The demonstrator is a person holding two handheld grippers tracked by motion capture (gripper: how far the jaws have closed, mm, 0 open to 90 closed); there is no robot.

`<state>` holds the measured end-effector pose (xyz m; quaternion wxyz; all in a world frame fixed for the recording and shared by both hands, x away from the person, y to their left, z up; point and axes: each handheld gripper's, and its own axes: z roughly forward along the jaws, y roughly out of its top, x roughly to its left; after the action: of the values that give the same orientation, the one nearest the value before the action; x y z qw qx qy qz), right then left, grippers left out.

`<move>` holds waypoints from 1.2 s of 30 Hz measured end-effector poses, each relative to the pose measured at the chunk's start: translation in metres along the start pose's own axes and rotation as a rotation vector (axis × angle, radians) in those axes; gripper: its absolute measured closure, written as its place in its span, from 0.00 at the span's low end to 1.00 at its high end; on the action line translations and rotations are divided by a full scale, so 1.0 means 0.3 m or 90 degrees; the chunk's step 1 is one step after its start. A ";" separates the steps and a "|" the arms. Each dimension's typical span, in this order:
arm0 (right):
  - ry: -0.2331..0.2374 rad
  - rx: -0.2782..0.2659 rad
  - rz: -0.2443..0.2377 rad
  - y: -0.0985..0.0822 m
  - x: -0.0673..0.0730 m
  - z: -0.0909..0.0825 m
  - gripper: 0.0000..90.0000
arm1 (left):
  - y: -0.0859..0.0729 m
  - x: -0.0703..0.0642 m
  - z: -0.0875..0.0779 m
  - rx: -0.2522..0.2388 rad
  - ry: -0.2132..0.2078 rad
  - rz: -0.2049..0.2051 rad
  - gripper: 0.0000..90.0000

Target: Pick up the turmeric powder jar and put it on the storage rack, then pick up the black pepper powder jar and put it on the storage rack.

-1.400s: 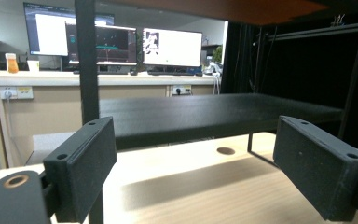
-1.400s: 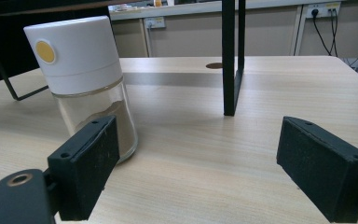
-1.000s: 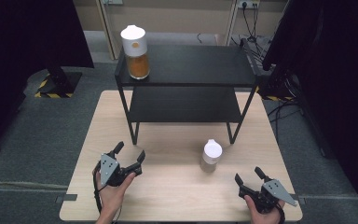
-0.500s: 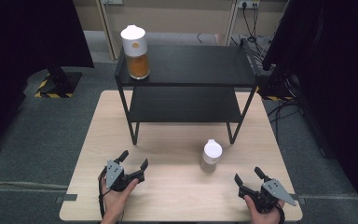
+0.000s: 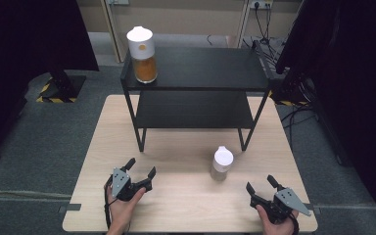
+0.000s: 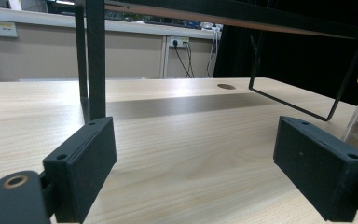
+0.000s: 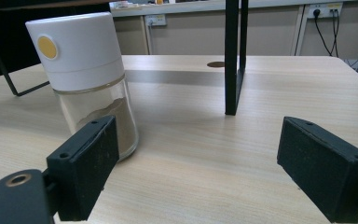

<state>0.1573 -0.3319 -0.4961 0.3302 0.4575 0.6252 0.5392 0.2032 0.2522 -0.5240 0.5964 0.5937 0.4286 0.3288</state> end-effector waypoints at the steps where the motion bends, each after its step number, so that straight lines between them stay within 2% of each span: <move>1: 0.000 0.000 0.000 0.000 0.000 0.000 0.14 | -0.001 0.000 0.000 -0.001 0.000 -0.001 0.14; 15: -0.002 0.004 -0.001 0.003 0.003 0.002 0.14 | 0.000 0.000 0.000 0.000 -0.002 0.004 0.14; 26: -0.010 -0.026 0.002 -0.001 0.017 -0.007 0.14 | 0.000 -0.008 0.002 0.000 -0.004 0.014 0.14; 28: -0.001 -0.031 -0.002 0.015 0.022 -0.005 0.14 | -0.001 -0.008 0.002 0.000 -0.004 0.014 0.14; 33: 0.043 -0.033 -0.034 0.069 0.056 0.018 0.14 | -0.001 -0.005 0.001 0.000 -0.005 0.011 0.14; 36: 0.070 -0.041 -0.049 0.100 0.090 0.053 0.14 | -0.001 -0.005 0.002 0.000 -0.005 0.012 0.14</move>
<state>0.1686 -0.3009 -0.4679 0.3303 0.3923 0.6420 0.5700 0.2030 0.2505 -0.5240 0.5949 0.5991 0.4205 0.3321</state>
